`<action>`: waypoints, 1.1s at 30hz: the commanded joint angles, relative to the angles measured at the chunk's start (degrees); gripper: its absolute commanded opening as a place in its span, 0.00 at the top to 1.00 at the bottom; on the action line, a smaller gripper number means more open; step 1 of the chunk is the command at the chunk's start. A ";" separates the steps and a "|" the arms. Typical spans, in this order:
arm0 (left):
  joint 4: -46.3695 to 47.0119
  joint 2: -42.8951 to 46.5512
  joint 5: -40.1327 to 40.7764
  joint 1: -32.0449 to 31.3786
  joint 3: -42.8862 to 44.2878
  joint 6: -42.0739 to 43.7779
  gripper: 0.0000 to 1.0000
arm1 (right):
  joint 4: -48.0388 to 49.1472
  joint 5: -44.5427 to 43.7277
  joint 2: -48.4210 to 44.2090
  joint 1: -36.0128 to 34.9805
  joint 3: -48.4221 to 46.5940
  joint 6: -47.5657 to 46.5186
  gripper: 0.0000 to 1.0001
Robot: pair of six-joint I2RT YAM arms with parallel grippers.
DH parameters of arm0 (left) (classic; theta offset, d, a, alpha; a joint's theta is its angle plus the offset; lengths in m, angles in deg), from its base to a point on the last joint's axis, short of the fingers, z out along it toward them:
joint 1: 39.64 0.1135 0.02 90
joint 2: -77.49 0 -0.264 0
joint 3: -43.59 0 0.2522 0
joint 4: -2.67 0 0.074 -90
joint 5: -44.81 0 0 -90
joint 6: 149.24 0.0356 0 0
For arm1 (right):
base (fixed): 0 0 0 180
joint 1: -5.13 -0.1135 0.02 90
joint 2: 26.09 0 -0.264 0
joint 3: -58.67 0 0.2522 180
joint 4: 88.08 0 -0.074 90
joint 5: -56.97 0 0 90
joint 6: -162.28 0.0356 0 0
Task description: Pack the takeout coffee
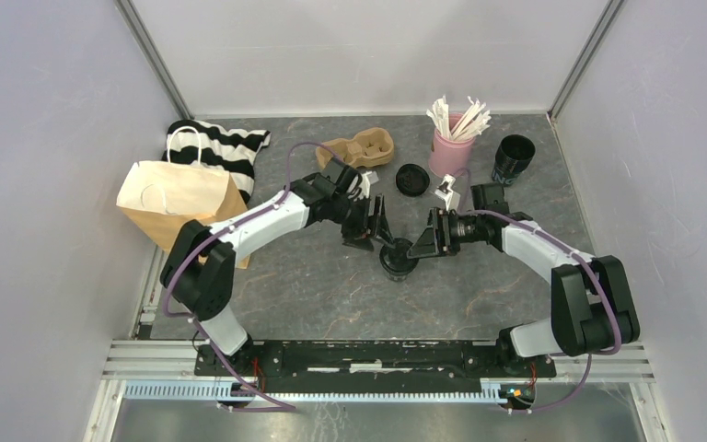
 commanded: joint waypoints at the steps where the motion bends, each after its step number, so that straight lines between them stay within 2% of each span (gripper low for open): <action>1: 0.82 -0.98 -1.24 0.36 4.99 0.88 0.25 | 1.19 -0.66 -0.31 0.94 -2.93 -0.20 0.27; 6: 1.02 -2.73 -2.77 0.34 2.99 0.89 0.28 | 4.54 0.86 0.96 1.98 -0.78 0.66 0.28; 13: 2.92 -4.45 -0.69 0.66 -4.35 4.58 0.40 | 17.38 4.18 4.75 2.20 6.44 4.06 0.48; 16: 1.52 -4.48 0.00 0.93 -2.58 6.51 0.39 | 17.66 4.69 5.28 2.21 5.68 3.65 0.50; 19: 0.33 -3.45 -0.26 1.10 0.21 7.04 0.35 | 16.50 4.36 4.11 2.22 4.49 3.80 0.50; 22: -0.55 -2.63 -1.35 1.11 2.00 6.44 0.29 | 13.70 4.02 2.83 2.20 3.23 3.79 0.47; 25: -0.57 -0.85 -2.26 1.00 2.26 5.49 0.24 | 12.39 3.73 2.27 2.24 1.63 4.26 0.36; 28: -0.56 0.08 -3.18 0.57 1.18 5.58 0.22 | 15.63 3.86 2.97 2.27 1.30 6.98 0.26; 33: -0.61 0.31 -3.53 -0.77 -1.61 5.86 0.22 | 18.47 4.47 5.83 2.07 -0.20 8.87 0.22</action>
